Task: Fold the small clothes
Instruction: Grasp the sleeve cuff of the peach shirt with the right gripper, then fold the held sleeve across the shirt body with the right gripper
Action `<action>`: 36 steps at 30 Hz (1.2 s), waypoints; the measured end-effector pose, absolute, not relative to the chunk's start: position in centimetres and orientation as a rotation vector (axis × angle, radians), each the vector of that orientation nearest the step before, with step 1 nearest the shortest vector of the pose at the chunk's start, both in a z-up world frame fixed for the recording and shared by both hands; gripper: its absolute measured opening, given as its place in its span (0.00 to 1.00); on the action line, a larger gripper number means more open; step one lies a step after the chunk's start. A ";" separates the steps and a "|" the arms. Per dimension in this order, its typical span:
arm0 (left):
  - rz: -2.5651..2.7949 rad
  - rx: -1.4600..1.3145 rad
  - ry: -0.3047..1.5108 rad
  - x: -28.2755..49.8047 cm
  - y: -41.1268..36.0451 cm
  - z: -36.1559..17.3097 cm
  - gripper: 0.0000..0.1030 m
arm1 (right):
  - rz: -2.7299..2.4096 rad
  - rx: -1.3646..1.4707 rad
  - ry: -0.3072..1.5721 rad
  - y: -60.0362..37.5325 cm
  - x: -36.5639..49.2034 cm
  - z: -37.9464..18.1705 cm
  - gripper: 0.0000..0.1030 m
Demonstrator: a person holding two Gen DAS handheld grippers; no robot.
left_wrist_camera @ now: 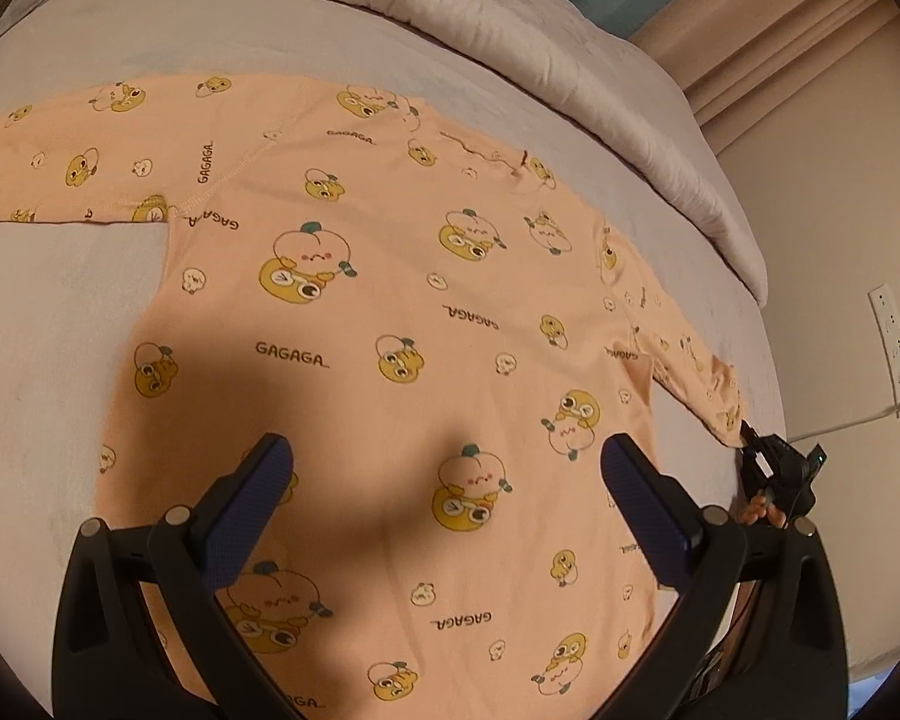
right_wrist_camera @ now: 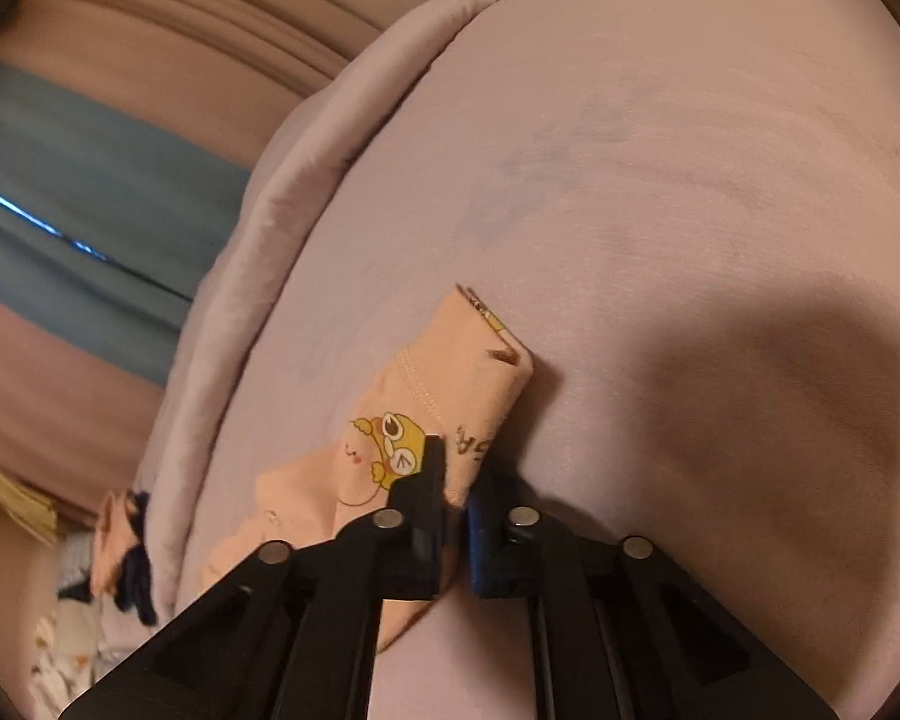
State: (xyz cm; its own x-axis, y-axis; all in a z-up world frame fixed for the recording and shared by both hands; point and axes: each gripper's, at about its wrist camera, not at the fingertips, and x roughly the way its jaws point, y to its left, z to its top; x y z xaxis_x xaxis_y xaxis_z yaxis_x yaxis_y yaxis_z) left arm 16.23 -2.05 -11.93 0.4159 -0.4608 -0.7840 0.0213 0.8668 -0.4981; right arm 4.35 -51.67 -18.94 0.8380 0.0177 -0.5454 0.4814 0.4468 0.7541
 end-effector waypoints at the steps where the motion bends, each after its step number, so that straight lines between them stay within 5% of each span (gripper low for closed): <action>1: -0.313 -0.459 1.110 16.3 -1.8 -12.0 1.00 | -0.303 1.060 0.522 -51.3 4.1 -18.2 0.08; 12: -0.319 -0.634 1.078 16.0 2.2 -11.2 1.00 | 0.071 0.550 0.492 -36.4 8.7 -2.4 0.08; 19: -0.270 -0.689 1.024 14.3 7.3 -10.0 1.00 | 0.320 0.362 0.517 -22.1 13.2 2.4 0.08; 30: -0.143 -0.773 1.039 11.6 14.5 -12.0 1.00 | 0.474 -0.073 0.693 -1.0 18.8 -4.6 0.08; 36: -0.126 -0.749 1.046 12.0 14.9 -11.9 1.00 | 0.616 -0.007 0.843 1.3 19.5 -8.4 0.23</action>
